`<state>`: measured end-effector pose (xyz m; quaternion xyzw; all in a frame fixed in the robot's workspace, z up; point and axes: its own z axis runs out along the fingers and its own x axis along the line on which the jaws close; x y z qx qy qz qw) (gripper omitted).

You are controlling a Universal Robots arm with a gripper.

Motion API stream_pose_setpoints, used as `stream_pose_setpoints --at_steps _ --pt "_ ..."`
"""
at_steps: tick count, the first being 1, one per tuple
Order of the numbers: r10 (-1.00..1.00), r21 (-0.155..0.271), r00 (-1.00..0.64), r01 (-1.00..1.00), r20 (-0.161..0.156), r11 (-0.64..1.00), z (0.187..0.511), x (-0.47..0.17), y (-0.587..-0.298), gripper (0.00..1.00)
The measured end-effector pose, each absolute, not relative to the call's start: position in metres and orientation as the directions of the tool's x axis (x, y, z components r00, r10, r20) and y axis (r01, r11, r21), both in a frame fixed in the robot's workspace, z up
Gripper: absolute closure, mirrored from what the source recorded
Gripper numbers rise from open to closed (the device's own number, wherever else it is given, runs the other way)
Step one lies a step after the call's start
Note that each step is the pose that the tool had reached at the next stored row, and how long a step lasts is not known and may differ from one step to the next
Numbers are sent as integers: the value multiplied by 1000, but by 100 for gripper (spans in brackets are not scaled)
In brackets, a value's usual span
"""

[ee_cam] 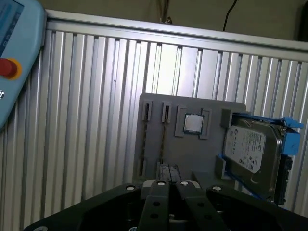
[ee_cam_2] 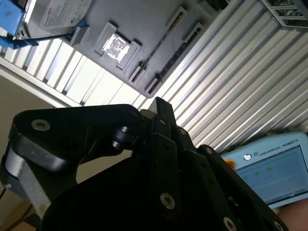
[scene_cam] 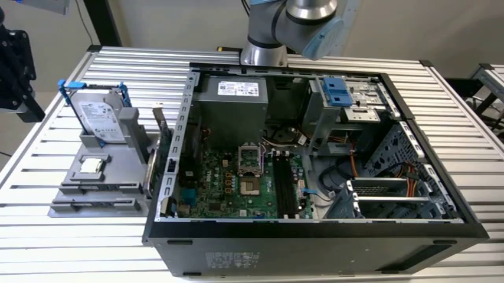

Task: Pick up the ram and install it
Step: 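Pick up the ram and move it above insertion slot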

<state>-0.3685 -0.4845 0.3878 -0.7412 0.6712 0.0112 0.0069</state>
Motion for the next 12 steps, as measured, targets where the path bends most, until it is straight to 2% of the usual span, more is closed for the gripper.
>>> stream_pose_setpoints --at_steps 3,4,12 --pt "-995 5 99 -995 -26 -99 388 -369 -484 100" --pt "-995 5 99 -995 -26 -99 388 -369 -484 0" --pt "-995 5 99 -995 -26 -99 388 -368 -485 0"
